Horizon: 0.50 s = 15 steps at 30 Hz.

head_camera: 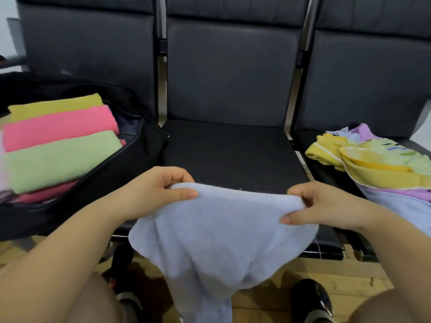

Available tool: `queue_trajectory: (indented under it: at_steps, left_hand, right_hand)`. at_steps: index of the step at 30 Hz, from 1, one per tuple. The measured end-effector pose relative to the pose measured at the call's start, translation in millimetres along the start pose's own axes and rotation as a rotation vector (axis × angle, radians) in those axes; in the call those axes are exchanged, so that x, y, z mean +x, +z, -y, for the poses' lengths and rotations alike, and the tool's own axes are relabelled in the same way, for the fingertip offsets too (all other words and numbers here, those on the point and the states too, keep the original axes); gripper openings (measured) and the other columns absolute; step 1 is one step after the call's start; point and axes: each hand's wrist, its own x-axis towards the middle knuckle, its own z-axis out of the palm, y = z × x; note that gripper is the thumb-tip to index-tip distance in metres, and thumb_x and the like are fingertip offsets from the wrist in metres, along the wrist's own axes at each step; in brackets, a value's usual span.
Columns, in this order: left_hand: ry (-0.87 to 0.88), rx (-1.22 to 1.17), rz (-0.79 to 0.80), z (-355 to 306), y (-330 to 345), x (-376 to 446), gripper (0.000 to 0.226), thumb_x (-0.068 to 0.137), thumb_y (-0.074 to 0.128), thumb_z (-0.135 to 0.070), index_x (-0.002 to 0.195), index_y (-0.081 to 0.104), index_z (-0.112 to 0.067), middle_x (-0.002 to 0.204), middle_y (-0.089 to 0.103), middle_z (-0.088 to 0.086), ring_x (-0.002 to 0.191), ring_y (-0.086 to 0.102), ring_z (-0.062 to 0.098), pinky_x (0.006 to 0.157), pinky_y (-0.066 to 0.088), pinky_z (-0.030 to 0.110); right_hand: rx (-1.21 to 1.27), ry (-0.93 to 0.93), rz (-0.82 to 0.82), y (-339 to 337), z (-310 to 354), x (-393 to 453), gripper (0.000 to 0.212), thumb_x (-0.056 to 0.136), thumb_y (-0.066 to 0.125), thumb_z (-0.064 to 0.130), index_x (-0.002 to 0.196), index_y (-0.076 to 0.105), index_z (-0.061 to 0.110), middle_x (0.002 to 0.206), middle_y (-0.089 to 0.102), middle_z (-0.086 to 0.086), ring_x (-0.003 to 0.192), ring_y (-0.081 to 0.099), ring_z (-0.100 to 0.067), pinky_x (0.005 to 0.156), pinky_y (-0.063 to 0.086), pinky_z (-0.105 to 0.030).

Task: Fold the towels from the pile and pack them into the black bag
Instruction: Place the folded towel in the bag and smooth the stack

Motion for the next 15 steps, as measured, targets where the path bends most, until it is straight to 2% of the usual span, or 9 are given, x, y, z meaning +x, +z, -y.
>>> queue_trajectory:
  at_steps: [4,8,10,12,14,15]
  left_hand:
    - [-0.082,0.024,0.140,3.4,-3.9,-7.8,0.017,0.069,0.080,-0.041,0.074,0.071,-0.028,0.075,0.072,0.000,0.069,0.064,0.006,0.067,0.048,0.019]
    - [-0.231,0.254,0.263,18.4,-10.8,-12.6,0.013,0.075,0.079,-0.030,0.066,0.071,-0.029,0.063,0.064,-0.015,0.061,0.055,-0.001,0.064,0.042,0.019]
    - [-0.297,0.413,0.321,26.3,-14.6,-12.5,0.019,0.080,0.075,-0.030,0.063,0.067,-0.029,0.055,0.055,-0.020,0.057,0.049,-0.001,0.063,0.038,0.021]
    - [-0.354,0.476,0.335,33.6,-18.9,-11.2,0.020,0.086,0.068,-0.030,0.067,0.064,-0.026,0.050,0.049,-0.019,0.054,0.044,0.000,0.062,0.035,0.022]
    - [-0.370,0.417,0.289,39.8,-22.8,-9.7,0.021,0.091,0.062,-0.030,0.075,0.068,-0.018,0.054,0.053,-0.016,0.058,0.049,0.001,0.066,0.041,0.023]
    - [-0.373,0.329,0.248,42.8,-24.3,-9.1,0.022,0.093,0.059,-0.030,0.079,0.070,-0.016,0.062,0.060,-0.013,0.066,0.056,0.005,0.072,0.047,0.026]
  right_hand:
    - [0.011,0.028,-0.101,-6.0,-2.9,-11.1,0.036,0.077,0.077,0.023,0.059,0.047,0.015,0.055,0.041,0.007,0.051,0.041,-0.003,0.053,0.032,-0.019]
    - [-0.039,0.098,-0.241,-16.2,-17.7,-21.0,0.033,0.074,0.080,0.024,0.060,0.051,0.014,0.050,0.045,0.009,0.048,0.042,-0.002,0.050,0.032,-0.018]
    - [-0.074,0.169,-0.232,-19.7,-27.4,-24.2,0.025,0.073,0.081,0.025,0.065,0.060,0.013,0.056,0.054,0.007,0.057,0.051,-0.006,0.055,0.038,-0.020]
    - [-0.091,0.218,-0.218,-20.8,-34.3,-26.6,0.021,0.075,0.079,0.025,0.069,0.065,0.011,0.063,0.059,0.004,0.065,0.056,-0.011,0.058,0.040,-0.020]
    - [-0.082,0.247,-0.217,-21.7,-39.8,-27.5,0.021,0.078,0.076,0.026,0.075,0.066,0.008,0.071,0.061,-0.004,0.072,0.058,-0.017,0.063,0.043,-0.023]
    - [-0.058,0.255,-0.220,-23.3,-42.0,-27.6,0.023,0.080,0.074,0.028,0.079,0.066,0.006,0.075,0.063,-0.008,0.077,0.061,-0.022,0.069,0.047,-0.025]
